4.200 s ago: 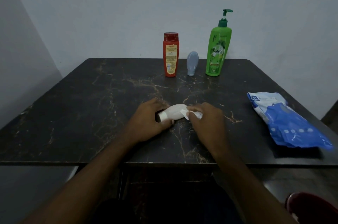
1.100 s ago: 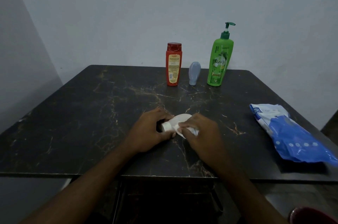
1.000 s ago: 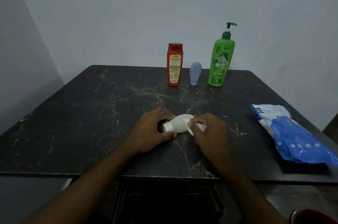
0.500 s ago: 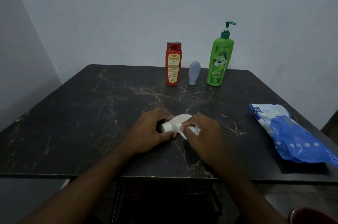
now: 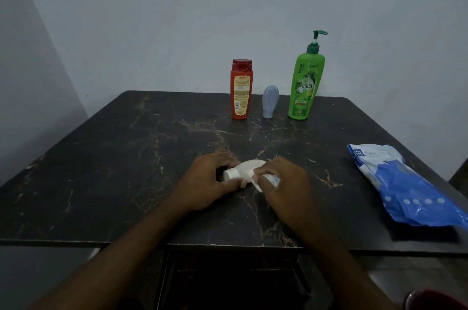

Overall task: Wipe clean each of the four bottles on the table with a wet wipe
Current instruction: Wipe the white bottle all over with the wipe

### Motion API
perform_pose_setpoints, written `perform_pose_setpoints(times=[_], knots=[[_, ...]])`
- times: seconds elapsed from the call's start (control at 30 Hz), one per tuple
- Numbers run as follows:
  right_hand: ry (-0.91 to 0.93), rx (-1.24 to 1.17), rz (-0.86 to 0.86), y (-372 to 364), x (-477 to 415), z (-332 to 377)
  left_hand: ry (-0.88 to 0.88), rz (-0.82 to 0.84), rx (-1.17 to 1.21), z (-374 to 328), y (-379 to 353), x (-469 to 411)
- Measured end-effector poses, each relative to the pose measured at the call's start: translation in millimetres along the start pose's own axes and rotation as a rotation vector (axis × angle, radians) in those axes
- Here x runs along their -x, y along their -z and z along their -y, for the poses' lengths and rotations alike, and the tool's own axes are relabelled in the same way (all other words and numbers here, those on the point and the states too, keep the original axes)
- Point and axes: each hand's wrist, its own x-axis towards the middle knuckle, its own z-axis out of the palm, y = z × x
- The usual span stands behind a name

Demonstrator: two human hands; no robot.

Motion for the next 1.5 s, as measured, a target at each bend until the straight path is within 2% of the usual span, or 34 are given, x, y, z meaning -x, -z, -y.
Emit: perform_pose_setpoints(times=[0.13,0.33,0.4,0.43,0.57,0.67,0.87,1.03,1.1,1.27,1.33,1.43,1.5], knots=[[-0.183,0.018,-0.102,2,-3,-3,0.042,-0.016,0.036,-2,1,-1],[0.105,0.000,0.071,0,2,8,0.051,0.008,0.056,-1,2,-1],[0.198,0.011,0.069,-1,2,10,0.053,0.015,0.064,-2,2,-1],[0.182,0.009,0.051,-1,2,9,0.056,0.017,0.064,-2,1,-1],[-0.127,0.001,-0.058,2,-2,-5,0.069,0.005,0.045,-2,1,-1],[-0.222,0.046,-0.110,5,-4,-11,0.059,-0.009,-0.008,0,-1,0],[-0.122,-0.011,-0.084,3,-1,-3,0.076,0.000,-0.045,2,-3,-1],[0.010,-0.005,0.063,2,1,9,0.047,0.020,-0.045,3,-6,-1],[-0.026,-0.012,0.035,2,0,9,0.027,0.025,-0.058,3,-6,-1],[-0.279,-0.055,-0.096,6,-2,1,0.030,0.032,-0.089,0,-6,-1],[-0.324,-0.046,-0.133,10,-2,0,0.037,0.035,-0.090,0,-6,-1],[-0.284,-0.001,-0.101,10,-2,3,0.044,0.035,-0.083,0,-7,-1],[-0.175,0.022,-0.031,7,-1,11,0.048,0.034,-0.074,0,-7,-1]])
